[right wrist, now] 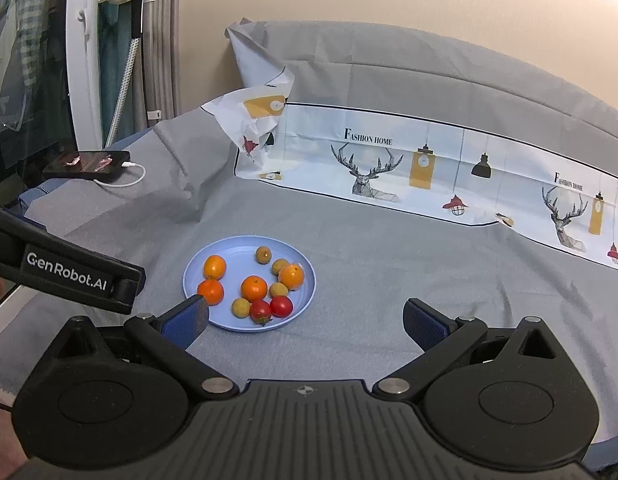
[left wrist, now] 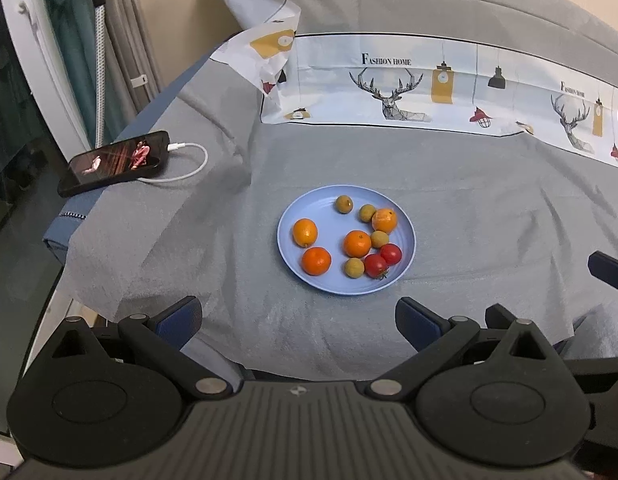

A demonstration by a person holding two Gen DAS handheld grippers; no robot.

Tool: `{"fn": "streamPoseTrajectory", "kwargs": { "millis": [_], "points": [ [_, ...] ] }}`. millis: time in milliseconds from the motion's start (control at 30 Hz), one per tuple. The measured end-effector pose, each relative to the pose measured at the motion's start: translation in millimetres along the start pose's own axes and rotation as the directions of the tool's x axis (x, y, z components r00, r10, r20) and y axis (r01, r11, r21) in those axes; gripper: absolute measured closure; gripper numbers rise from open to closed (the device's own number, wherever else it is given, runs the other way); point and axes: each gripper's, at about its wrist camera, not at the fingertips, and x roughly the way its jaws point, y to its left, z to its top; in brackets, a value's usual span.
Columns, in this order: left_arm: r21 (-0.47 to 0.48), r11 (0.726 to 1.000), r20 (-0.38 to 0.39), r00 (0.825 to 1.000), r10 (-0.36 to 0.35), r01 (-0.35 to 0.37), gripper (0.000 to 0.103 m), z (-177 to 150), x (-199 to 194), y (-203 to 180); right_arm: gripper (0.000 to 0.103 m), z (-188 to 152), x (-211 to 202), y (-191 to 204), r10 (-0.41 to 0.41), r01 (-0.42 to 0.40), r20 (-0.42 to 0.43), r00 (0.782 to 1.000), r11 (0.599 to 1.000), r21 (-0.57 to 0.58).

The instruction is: Organize fruits

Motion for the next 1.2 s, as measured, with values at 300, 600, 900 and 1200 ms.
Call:
{"fn": "streamPoseTrajectory", "kwargs": {
  "millis": [300, 600, 900, 1200],
  "points": [
    [-0.001, 1.000, 0.002, 1.000, 0.028, -0.028, 0.000, 0.9, 3.9, 2.9, 0.001, 1.2, 5.1, 4.5, 0.004, -0.005, -0.012, 1.000, 1.000, -0.023],
    [0.006, 0.999, 0.002, 0.999, 0.032, -0.032, 0.000, 0.5, 3.7, 2.2, 0.001, -0.4, 4.6, 7.8, 0.018, -0.018, -0.001, 1.000, 0.999, -0.042],
    [0.016, 0.999, 0.003, 0.999, 0.037, -0.037, 0.000, 0.4, 2.7, -0.4, 0.001, -1.6, 3.2, 6.9, 0.020, -0.020, 0.001, 1.000, 0.999, -0.039],
    [0.017, 0.999, 0.002, 0.999, 0.036, -0.036, 0.000, 0.5, 3.1, -0.3, 0.001, -1.8, 3.0, 6.7, 0.024, -0.024, 0.000, 1.000, 0.999, -0.033]
  ]
}}
